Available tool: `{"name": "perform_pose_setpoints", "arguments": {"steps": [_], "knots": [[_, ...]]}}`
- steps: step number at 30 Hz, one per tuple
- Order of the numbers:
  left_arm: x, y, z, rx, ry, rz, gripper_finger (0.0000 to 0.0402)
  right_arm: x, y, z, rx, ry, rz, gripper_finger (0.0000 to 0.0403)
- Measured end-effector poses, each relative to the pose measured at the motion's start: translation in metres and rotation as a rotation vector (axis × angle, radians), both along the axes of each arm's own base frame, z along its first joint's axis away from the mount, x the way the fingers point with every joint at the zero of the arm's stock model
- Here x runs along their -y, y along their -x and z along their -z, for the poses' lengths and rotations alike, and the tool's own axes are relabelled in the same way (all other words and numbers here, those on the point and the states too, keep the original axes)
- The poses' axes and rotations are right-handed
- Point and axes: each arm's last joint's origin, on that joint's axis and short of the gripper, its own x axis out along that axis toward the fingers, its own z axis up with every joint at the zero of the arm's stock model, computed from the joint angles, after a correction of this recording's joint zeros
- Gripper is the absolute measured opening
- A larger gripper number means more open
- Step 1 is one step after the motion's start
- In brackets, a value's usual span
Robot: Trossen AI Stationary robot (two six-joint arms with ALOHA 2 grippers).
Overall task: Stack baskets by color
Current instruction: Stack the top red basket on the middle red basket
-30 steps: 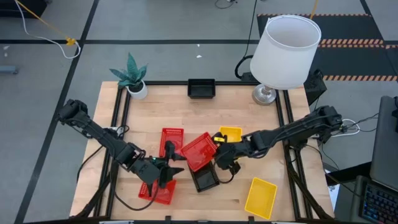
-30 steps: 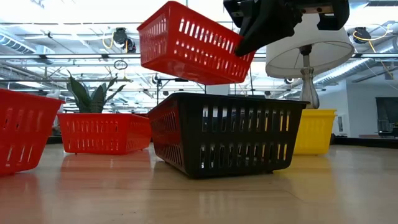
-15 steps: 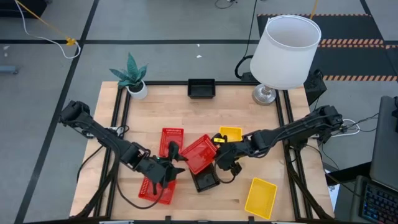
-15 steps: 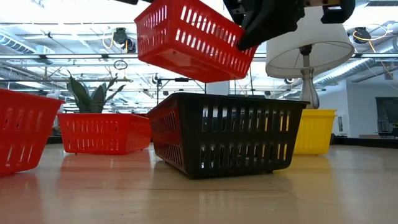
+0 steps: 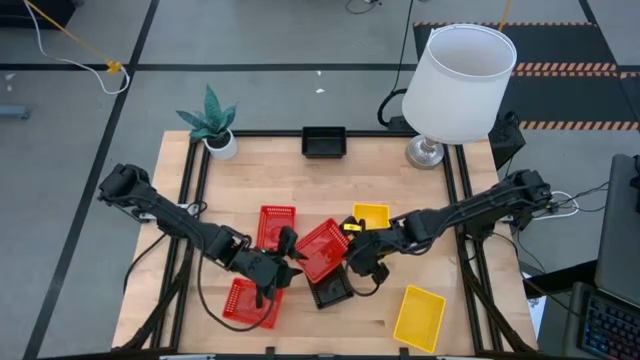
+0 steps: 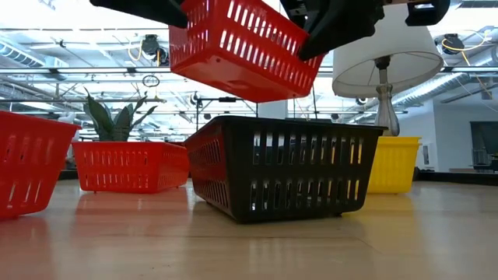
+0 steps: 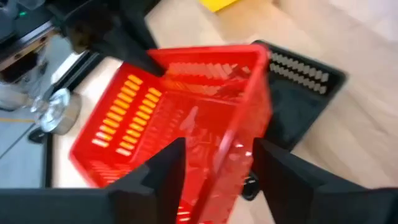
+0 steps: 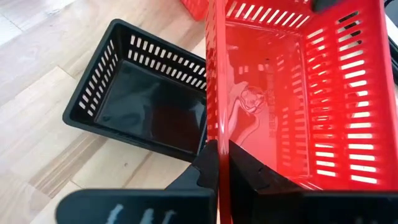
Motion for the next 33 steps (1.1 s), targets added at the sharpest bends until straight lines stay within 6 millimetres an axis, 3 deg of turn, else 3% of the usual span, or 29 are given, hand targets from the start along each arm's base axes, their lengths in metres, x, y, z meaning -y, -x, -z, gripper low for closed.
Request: {"name": "perform_pose_setpoints", "arguments": {"steps": [8, 16, 28, 33], "knots": [[-0.001, 0.000, 0.001, -0.017, 0.002, 0.044, 0.0082, -0.001, -0.002, -0.001, 0.027, 0.007, -0.014, 0.0014], [0.000, 0.000, 0.001, -0.024, -0.010, 0.064, 0.0018, -0.001, -0.004, -0.004, 0.056, 0.003, -0.011, 0.0046], [-0.001, 0.000, 0.001, -0.028, 0.028, 0.046, 0.0017, -0.011, -0.009, -0.013, 0.182, -0.048, -0.024, 0.0181], [-0.001, 0.000, 0.002, -0.035, 0.034, 0.034, 0.0010, -0.013, -0.012, -0.020, 0.264, -0.052, 0.084, 0.0227]]}}
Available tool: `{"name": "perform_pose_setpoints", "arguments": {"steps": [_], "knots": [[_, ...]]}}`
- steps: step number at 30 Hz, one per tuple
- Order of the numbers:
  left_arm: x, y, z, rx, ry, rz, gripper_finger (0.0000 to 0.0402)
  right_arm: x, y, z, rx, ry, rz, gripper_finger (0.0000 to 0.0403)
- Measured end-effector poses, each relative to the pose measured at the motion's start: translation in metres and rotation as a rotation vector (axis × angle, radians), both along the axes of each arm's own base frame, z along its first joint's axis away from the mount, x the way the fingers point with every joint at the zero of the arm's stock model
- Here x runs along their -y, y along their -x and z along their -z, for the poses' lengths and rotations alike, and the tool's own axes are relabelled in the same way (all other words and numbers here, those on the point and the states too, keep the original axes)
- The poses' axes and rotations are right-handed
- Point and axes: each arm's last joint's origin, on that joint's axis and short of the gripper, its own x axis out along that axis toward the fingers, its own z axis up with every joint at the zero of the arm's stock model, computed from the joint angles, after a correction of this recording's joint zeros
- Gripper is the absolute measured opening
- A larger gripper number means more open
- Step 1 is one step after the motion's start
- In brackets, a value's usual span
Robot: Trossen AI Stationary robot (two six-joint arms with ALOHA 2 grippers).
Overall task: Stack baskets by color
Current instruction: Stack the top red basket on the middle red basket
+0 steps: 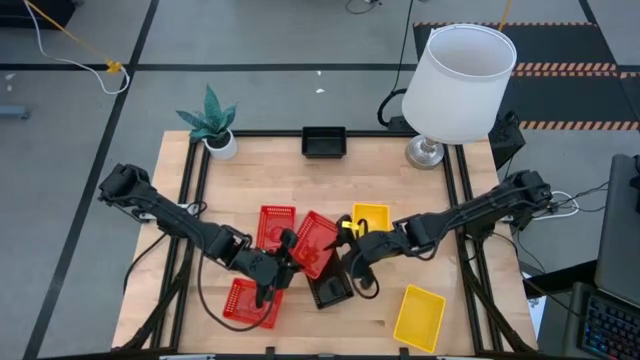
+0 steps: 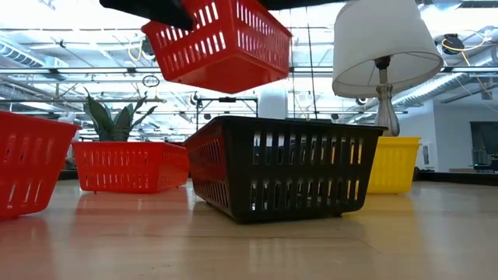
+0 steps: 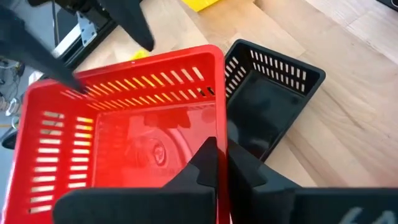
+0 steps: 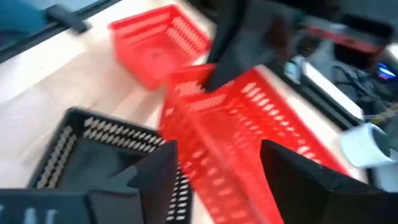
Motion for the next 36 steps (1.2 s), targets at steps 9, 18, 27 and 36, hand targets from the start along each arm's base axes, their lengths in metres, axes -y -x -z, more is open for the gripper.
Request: {"name": "perform_pose_setpoints", "arguments": {"steps": [9, 18, 27, 36], "knots": [[-0.002, 0.006, 0.001, -0.053, 0.048, -0.061, 0.0008, 0.003, 0.006, -0.019, 0.099, -0.069, 0.099, 0.0271], [-0.004, 0.022, -0.008, -0.070, 0.109, -0.186, 0.0012, 0.005, 0.030, -0.051, 0.210, -0.099, 0.223, 0.0266], [-0.003, 0.048, -0.018, -0.077, 0.128, -0.321, 0.0011, 0.006, 0.051, -0.066, 0.218, -0.158, 0.240, 0.0266], [-0.002, 0.056, -0.016, -0.109, 0.155, -0.400, 0.0013, 0.010, 0.061, -0.069, 0.186, -0.196, 0.271, 0.0265]]}}
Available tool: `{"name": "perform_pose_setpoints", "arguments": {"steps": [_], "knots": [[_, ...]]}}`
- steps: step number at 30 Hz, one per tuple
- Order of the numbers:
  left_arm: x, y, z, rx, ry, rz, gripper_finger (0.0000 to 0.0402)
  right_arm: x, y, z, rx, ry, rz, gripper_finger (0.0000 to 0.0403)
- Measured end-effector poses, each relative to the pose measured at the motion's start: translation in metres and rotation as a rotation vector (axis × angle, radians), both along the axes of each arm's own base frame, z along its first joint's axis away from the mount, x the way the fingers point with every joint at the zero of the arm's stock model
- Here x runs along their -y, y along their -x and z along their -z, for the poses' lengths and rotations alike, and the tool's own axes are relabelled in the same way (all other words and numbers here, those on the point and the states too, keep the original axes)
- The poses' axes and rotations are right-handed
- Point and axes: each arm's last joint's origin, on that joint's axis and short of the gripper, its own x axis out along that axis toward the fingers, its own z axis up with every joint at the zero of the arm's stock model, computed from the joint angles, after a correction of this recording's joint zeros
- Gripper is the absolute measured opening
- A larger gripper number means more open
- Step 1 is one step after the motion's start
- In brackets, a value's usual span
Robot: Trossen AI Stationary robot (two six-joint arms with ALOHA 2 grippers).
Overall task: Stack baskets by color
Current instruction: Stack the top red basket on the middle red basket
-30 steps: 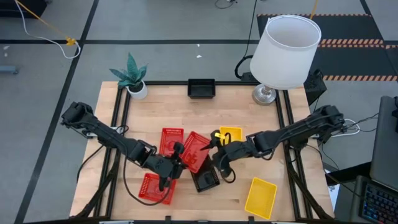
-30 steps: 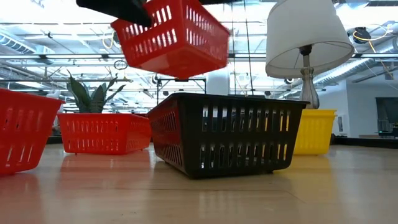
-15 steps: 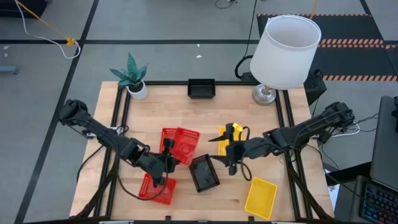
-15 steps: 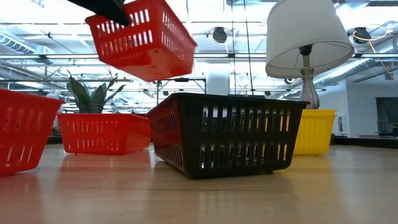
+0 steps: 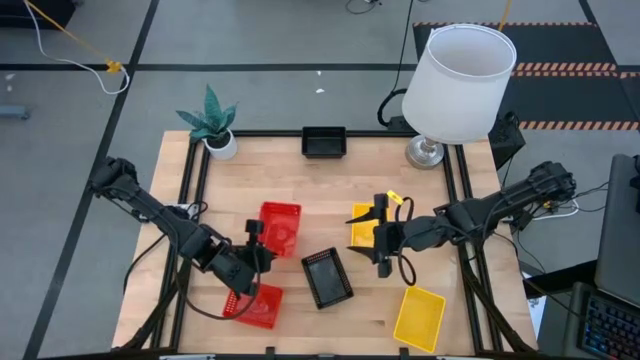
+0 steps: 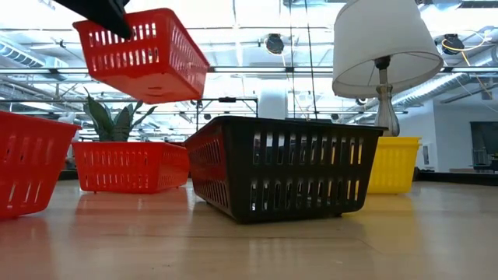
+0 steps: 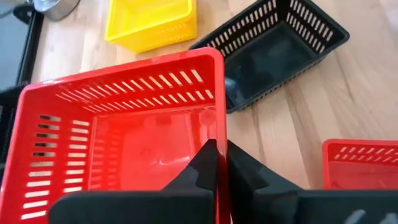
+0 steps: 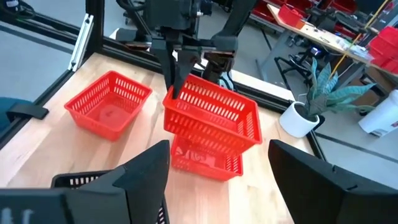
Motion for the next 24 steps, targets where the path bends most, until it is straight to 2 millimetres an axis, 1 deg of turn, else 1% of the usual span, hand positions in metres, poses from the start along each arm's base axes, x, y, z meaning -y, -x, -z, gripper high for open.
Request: {"name": "perform_pose_setpoints", "arguments": {"steps": [2, 5, 8, 12, 14, 17, 21, 24], "knots": [[0.000, 0.000, 0.000, 0.010, 0.009, -0.029, 0.0007, 0.000, 0.001, 0.000, -0.004, 0.000, 0.001, 0.0265], [-0.001, 0.000, 0.000, 0.028, -0.005, -0.064, 0.0011, 0.000, 0.001, 0.001, -0.014, -0.006, 0.005, 0.0265], [-0.002, 0.000, 0.000, 0.031, -0.009, -0.067, 0.0016, 0.001, 0.002, 0.003, -0.033, -0.008, 0.009, 0.0265], [-0.002, 0.001, 0.001, 0.020, -0.016, -0.066, 0.0007, 0.001, 0.002, 0.003, -0.034, -0.009, 0.010, 0.0265], [-0.003, 0.001, 0.006, 0.017, -0.019, -0.068, 0.0010, 0.001, 0.002, 0.003, -0.035, -0.011, 0.011, 0.0265], [-0.007, 0.003, 0.019, -0.011, -0.040, -0.075, 0.0018, 0.001, 0.002, 0.003, -0.034, -0.013, 0.011, 0.0265], [-0.012, 0.006, 0.035, -0.044, -0.060, -0.090, 0.0008, 0.001, 0.002, 0.003, -0.036, -0.028, 0.018, 0.0265], [-0.016, 0.008, 0.044, -0.057, -0.071, -0.093, 0.0012, 0.001, 0.002, 0.004, -0.039, -0.029, 0.019, 0.0265]]}}
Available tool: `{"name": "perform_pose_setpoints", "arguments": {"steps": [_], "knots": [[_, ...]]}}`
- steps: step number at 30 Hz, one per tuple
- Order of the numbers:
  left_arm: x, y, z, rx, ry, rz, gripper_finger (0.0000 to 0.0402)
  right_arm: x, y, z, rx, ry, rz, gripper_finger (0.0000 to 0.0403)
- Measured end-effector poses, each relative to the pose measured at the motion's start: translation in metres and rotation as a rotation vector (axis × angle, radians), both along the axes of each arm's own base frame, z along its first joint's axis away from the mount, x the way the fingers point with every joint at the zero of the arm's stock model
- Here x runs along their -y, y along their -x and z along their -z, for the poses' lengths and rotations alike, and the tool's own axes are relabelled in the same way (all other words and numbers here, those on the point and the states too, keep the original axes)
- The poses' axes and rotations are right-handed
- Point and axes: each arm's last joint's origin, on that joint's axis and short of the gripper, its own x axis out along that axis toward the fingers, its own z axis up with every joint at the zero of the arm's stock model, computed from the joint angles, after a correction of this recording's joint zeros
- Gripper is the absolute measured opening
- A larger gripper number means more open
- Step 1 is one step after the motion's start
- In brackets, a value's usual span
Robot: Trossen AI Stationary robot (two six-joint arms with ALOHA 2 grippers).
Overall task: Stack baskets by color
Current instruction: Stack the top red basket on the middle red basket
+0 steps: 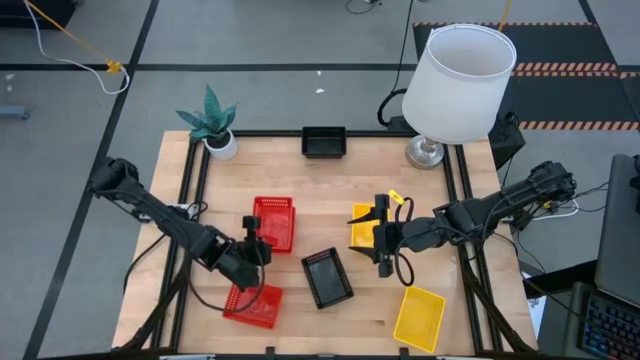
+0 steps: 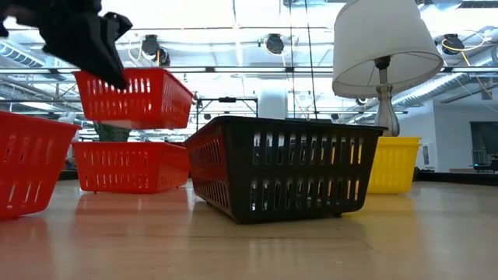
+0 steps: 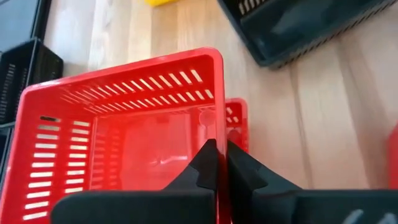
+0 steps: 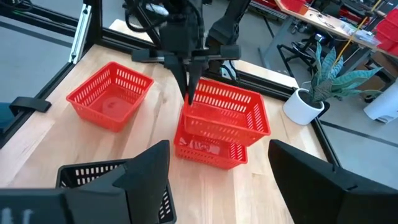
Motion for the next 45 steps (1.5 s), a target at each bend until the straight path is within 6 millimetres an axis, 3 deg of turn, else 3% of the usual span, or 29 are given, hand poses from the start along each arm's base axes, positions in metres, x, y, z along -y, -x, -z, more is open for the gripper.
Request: {"name": "perform_pose_setpoints", "arguments": {"steps": [10, 16, 25, 45], "knots": [[-0.008, 0.001, 0.019, -0.018, 0.016, 0.006, 0.0008, 0.000, 0.000, 0.000, -0.001, -0.004, -0.001, 0.0265], [-0.011, 0.001, 0.029, -0.009, 0.015, 0.012, 0.0026, 0.000, 0.000, 0.000, -0.001, -0.004, -0.001, 0.0265], [-0.011, 0.003, 0.037, -0.022, 0.047, 0.046, 0.0011, 0.000, 0.000, 0.000, -0.001, -0.004, -0.002, 0.0265], [-0.011, 0.000, 0.038, 0.042, 0.130, -0.027, 0.0183, 0.000, 0.000, 0.000, -0.001, -0.005, -0.002, 0.0265]]}}
